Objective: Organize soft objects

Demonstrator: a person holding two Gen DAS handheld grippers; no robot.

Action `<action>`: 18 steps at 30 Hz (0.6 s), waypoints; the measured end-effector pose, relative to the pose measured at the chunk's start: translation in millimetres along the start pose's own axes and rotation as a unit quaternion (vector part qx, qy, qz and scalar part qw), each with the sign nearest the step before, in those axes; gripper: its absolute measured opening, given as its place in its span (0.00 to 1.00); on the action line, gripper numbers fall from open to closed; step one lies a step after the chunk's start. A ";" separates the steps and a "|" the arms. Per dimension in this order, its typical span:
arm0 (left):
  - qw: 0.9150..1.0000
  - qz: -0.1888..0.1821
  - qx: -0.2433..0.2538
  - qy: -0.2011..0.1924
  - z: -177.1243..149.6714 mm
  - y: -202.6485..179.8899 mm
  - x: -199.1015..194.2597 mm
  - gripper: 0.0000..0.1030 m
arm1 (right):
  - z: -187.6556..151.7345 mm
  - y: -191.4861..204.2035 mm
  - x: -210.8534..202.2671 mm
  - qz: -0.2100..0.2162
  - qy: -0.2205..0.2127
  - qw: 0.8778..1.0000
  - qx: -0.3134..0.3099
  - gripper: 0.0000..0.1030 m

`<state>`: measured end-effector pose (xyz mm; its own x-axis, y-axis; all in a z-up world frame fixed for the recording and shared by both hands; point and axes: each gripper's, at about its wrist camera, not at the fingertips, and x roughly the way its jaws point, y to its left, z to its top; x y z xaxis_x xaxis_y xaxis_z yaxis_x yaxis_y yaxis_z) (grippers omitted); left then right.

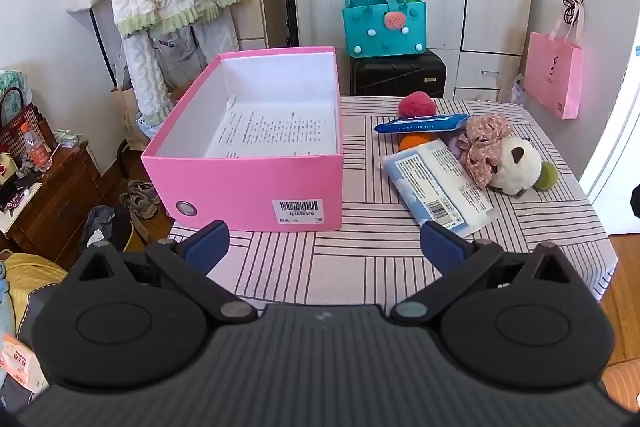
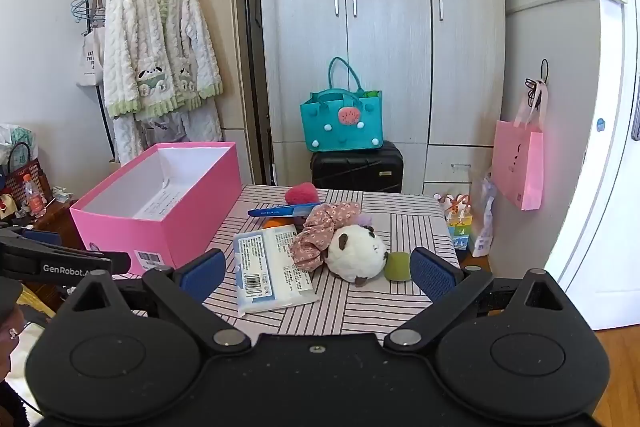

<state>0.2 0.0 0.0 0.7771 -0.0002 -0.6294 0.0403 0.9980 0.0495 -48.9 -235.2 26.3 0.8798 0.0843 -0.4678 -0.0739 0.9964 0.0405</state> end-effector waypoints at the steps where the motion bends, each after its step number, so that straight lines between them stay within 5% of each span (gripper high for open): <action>1: 1.000 0.000 0.001 -0.001 0.0 0.0 -0.2 1.00 | -0.3 0.4 -0.2 -0.001 -0.002 1.000 -0.003 0.97; 18: 1.000 0.007 -0.004 -0.002 -8.2 -0.9 2.2 1.00 | -1.0 -2.8 -0.3 0.003 -0.002 1.000 -0.006 0.97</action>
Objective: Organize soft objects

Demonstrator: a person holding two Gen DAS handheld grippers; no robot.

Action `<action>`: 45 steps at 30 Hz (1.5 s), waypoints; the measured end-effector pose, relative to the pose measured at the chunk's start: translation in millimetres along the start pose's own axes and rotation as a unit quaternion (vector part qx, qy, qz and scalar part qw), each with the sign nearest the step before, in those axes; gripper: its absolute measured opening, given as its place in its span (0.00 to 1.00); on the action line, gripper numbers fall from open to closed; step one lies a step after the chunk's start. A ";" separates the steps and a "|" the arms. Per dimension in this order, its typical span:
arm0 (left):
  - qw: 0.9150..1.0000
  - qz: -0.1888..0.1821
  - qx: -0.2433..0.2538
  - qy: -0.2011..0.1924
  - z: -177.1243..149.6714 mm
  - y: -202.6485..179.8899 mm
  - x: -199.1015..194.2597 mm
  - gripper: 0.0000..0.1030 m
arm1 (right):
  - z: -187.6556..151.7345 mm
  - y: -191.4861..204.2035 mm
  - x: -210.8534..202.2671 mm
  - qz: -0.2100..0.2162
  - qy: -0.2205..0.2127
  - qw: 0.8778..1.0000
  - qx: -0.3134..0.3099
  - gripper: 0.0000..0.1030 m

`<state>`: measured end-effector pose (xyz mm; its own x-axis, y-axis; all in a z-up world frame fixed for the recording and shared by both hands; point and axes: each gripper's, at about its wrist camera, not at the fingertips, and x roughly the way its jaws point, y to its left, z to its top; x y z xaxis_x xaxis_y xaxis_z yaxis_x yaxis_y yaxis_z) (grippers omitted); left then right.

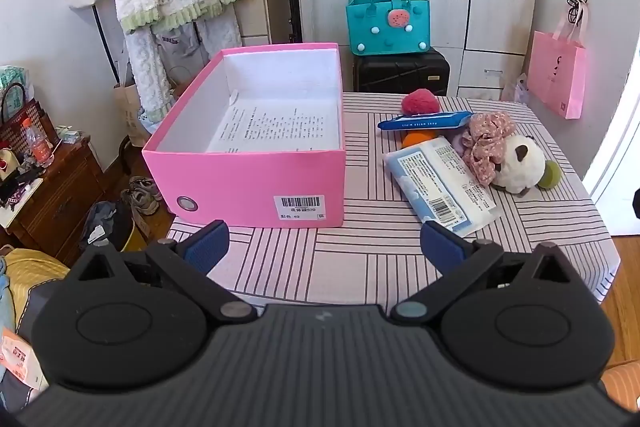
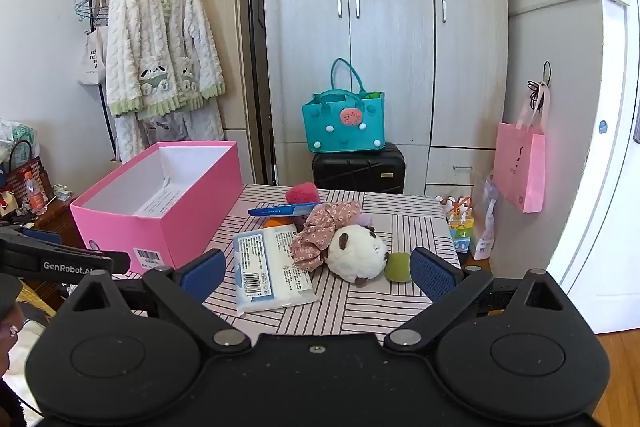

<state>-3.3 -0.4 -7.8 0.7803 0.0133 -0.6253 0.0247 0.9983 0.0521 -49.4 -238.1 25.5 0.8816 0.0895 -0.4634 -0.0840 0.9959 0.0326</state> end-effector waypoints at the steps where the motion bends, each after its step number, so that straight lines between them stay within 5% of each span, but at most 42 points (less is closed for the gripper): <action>1: 1.000 -0.001 0.002 -0.006 -1.1 -1.5 1.7 1.00 | 0.0 0.7 -0.3 0.000 0.000 1.000 0.000 0.97; 10: 0.998 -0.016 0.027 -0.048 2.7 -7.5 -12.2 1.00 | -2.2 -1.4 0.5 -0.003 -0.009 1.000 0.001 0.97; 21: 0.999 0.006 0.017 -0.039 4.7 -4.4 -8.0 1.00 | -1.9 -4.7 2.0 -0.008 -0.011 1.000 -0.001 0.97; 31: 0.998 -0.031 0.031 -0.039 22.8 7.2 -16.5 1.00 | 10.7 -9.4 9.4 0.012 0.000 1.000 -0.002 0.97; 45: 0.999 -0.018 0.019 -0.031 35.8 16.6 -5.4 1.00 | 22.5 -17.0 24.3 0.035 0.025 0.999 0.003 0.97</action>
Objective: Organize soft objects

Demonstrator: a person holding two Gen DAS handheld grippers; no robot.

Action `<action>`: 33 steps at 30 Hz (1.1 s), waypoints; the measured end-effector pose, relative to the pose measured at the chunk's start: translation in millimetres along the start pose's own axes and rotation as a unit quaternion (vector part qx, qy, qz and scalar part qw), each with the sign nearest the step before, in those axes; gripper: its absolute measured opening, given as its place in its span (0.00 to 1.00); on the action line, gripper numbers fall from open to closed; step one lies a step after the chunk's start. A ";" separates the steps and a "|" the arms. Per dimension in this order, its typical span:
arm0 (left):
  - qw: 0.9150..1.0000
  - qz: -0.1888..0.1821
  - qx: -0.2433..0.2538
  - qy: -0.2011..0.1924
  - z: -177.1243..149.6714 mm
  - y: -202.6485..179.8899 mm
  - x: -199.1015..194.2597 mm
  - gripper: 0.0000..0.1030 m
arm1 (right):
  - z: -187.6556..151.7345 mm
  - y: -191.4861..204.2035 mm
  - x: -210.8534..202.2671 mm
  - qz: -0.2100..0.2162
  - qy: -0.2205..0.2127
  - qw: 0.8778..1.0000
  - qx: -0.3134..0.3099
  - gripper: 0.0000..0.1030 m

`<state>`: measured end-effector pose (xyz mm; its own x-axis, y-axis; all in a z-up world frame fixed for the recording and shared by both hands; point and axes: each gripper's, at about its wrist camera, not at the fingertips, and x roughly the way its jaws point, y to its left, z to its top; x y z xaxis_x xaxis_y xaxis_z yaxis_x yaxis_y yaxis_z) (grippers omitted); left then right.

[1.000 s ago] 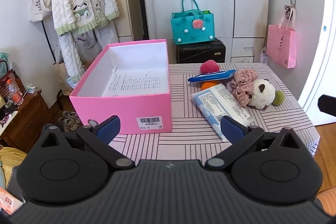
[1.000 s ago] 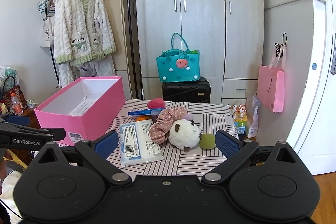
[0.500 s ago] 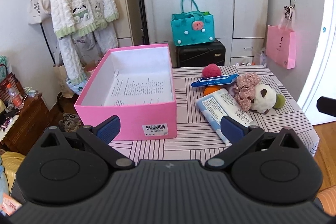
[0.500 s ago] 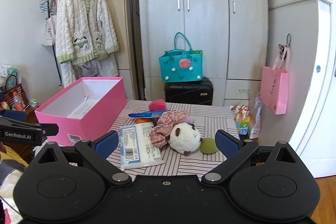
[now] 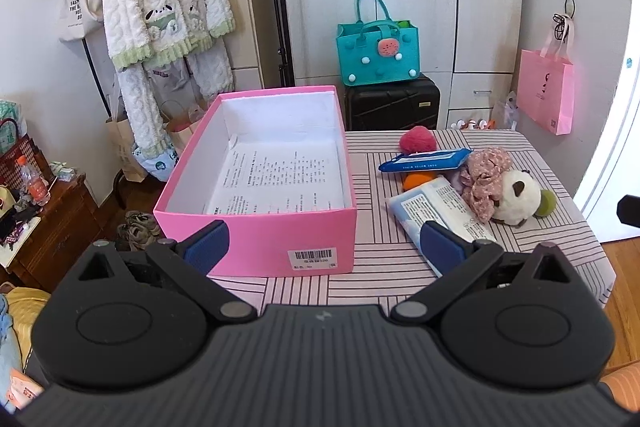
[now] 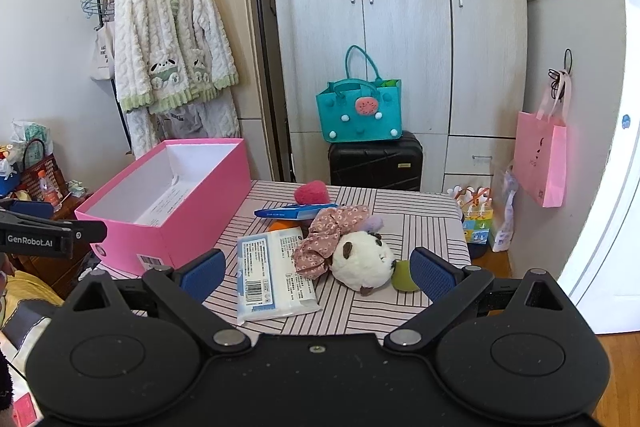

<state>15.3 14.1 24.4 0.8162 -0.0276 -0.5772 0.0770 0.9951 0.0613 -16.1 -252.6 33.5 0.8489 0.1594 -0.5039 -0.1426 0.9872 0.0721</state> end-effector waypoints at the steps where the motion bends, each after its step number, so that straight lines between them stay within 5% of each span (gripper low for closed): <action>1: 1.000 0.000 -0.001 0.000 0.3 0.3 0.4 1.00 | -0.5 -0.3 0.6 0.002 0.001 1.000 0.000 0.97; 25: 0.999 -0.009 0.050 0.018 23.7 -9.2 17.6 1.00 | 7.0 -8.2 12.2 0.031 0.012 0.999 -0.003 0.97; 33: 0.992 -0.069 0.102 0.022 46.6 -20.0 50.2 1.00 | -0.7 -27.1 40.0 0.079 -0.015 0.997 0.012 0.97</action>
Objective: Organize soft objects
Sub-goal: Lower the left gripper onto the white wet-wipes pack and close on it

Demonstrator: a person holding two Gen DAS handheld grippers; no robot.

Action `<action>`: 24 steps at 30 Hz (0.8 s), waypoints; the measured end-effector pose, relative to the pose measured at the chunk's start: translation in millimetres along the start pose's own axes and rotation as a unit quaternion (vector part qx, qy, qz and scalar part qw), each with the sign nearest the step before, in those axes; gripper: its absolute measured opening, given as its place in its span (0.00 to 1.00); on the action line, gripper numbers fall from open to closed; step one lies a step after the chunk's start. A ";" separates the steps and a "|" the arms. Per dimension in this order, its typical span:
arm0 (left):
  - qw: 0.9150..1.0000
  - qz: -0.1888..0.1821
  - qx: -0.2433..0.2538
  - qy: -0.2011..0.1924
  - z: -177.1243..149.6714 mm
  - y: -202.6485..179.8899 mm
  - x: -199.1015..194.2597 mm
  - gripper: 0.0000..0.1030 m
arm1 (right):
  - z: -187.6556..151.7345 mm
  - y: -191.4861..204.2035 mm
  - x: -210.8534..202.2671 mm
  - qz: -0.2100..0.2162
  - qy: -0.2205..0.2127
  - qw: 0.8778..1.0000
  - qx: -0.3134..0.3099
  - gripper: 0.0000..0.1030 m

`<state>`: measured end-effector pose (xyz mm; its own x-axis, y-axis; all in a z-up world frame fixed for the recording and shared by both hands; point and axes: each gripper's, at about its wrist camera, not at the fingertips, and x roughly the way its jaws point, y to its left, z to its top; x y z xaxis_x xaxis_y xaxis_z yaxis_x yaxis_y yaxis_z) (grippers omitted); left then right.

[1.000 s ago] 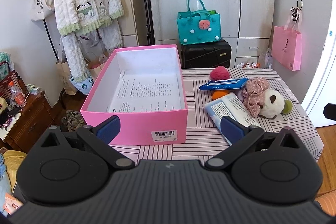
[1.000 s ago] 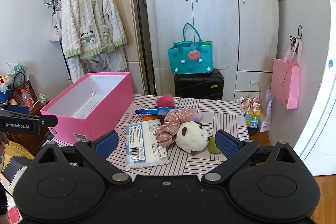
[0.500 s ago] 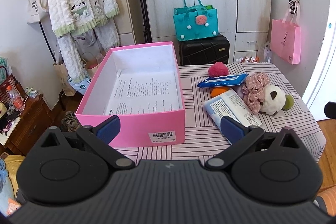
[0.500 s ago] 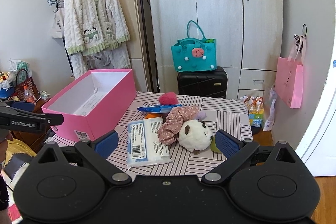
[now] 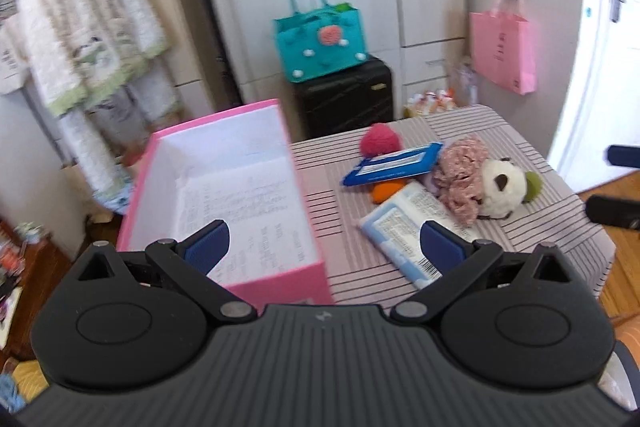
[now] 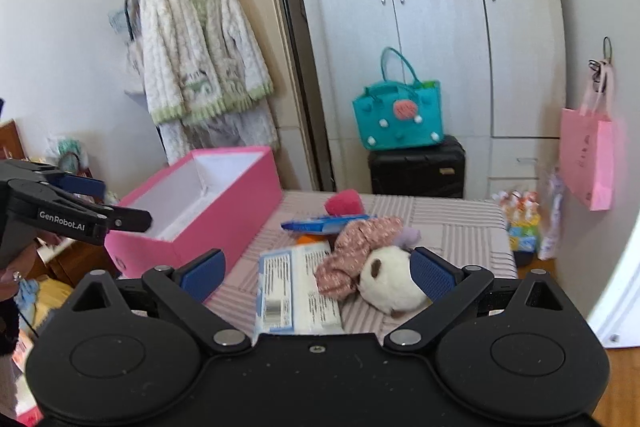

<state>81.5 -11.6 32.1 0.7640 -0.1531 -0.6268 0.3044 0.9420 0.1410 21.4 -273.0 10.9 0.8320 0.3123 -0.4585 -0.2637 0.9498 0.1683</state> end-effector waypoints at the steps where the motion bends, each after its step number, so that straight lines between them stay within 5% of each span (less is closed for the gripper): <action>1: 1.000 -0.009 0.006 -0.004 3.0 -1.1 6.0 1.00 | -4.4 -3.6 4.8 0.008 -0.011 1.000 0.002 0.97; 8: 0.992 -0.085 0.093 0.018 25.0 -19.2 56.8 0.97 | -34.2 -7.4 59.6 0.043 0.033 0.998 -0.009 0.97; 14: 0.968 -0.131 0.188 0.099 39.4 -47.5 109.4 0.94 | -65.6 6.0 97.2 0.047 0.093 0.994 -0.013 0.97; 18: 0.952 -0.157 0.196 0.175 47.6 -53.3 150.2 0.84 | -75.1 -3.8 114.7 0.088 0.133 0.985 0.066 0.95; 24: 0.942 -0.176 0.167 0.234 51.0 -49.5 191.3 0.73 | -77.3 -7.2 138.2 0.113 0.152 0.973 0.131 0.90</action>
<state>241.6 -102.7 -55.8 0.2725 -0.2168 -0.9374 0.7129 0.6998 0.0454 100.5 -235.2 -121.1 0.5739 0.5424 -0.6136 -0.2580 0.8308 0.4931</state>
